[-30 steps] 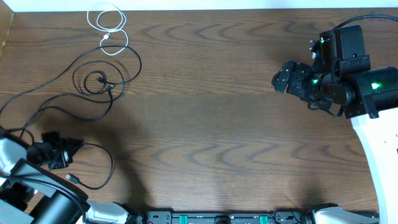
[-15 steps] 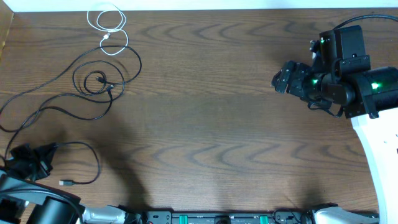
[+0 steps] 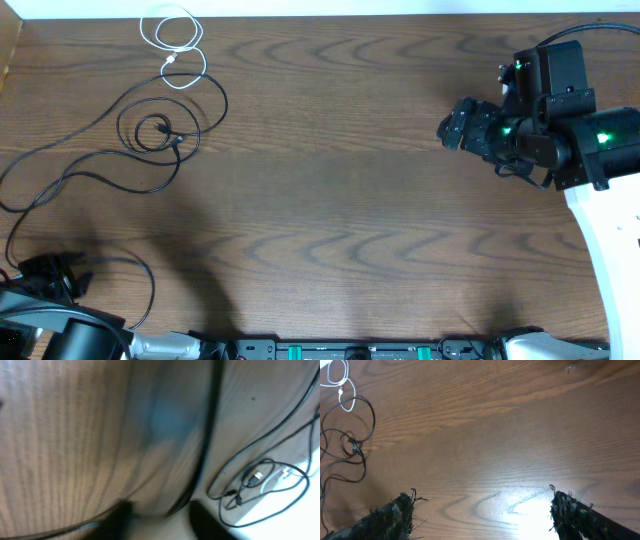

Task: Untangle cables

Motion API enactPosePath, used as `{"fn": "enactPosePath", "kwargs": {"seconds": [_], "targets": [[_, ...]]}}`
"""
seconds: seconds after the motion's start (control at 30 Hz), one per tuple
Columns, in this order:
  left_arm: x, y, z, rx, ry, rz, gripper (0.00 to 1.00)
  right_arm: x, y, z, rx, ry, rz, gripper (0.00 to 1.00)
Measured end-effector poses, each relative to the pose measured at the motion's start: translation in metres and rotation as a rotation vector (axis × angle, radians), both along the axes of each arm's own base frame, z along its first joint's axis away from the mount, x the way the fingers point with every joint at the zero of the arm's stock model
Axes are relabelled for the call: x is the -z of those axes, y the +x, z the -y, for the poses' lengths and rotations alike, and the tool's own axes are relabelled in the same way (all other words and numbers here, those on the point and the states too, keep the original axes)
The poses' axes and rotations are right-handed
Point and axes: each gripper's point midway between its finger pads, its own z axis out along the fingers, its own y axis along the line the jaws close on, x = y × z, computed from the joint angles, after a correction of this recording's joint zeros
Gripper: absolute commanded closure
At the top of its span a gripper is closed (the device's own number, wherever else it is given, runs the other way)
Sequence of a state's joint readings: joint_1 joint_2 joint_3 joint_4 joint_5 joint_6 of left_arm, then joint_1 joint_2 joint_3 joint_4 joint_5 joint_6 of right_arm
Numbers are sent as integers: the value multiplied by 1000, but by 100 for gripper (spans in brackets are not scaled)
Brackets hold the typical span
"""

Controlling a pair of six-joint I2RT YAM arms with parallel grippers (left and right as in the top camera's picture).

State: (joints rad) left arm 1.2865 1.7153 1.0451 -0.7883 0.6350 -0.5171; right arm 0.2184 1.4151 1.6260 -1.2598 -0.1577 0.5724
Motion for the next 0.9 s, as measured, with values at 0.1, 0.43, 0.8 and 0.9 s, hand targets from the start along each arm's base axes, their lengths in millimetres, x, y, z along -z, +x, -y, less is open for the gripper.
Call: {"fn": "enactPosePath", "kwargs": {"seconds": [0.1, 0.43, 0.8, 0.9], "targets": [[1, -2, 1, 3, 1, -13, 11, 0, 0, 0, 0, 0, 0, 14], [-9, 5, 7, 9, -20, 43, 9, 0, 0, 0, 0, 0, -1, 11], [-118, 45, 47, 160, 300, 203, 9, 1, -1, 0, -3, -2, -5, 1], [-143, 72, 90, 326, 379, 261, 9, 1, -1, 0, -3, -3, -7, 1]]}}
